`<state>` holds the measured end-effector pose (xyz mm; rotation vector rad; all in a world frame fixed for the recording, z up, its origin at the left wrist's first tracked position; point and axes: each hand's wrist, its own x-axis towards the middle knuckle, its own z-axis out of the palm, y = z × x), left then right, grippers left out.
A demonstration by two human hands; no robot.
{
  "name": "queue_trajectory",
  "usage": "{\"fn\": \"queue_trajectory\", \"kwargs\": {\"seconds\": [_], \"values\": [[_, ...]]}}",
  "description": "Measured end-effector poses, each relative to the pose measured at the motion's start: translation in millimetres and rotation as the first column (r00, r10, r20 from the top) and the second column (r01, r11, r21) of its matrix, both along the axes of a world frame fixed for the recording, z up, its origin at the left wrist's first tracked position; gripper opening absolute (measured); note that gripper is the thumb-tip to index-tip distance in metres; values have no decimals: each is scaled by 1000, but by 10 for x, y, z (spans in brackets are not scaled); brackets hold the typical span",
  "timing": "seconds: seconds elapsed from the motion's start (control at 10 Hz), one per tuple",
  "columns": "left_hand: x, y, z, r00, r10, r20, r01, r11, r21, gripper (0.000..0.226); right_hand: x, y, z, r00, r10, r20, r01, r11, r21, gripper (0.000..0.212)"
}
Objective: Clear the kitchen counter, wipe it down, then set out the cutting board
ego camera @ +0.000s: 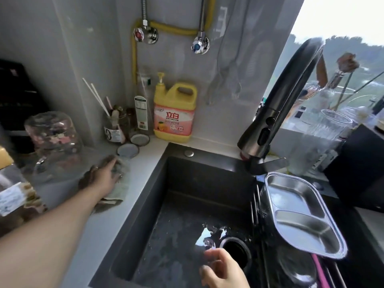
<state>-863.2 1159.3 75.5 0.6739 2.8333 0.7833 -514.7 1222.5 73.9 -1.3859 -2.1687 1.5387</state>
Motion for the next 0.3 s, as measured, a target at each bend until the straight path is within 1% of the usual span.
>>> {"fn": "queue_trajectory", "kwargs": {"seconds": [0.1,0.2,0.3], "values": [[117,-59,-54,988,124,-94,-127,992,-27,52,65,-31,1,1000,-11,-23,11,1000,-16,16],[491,-50,36,987,103,-124,-86,987,137,47,126,-4,89,998,31,-61,-29,999,22,14],[1122,32,124,997,22,-75,2,951,308,30,257,85,209,981,-3,-195,1,1000,-12,13]]}}
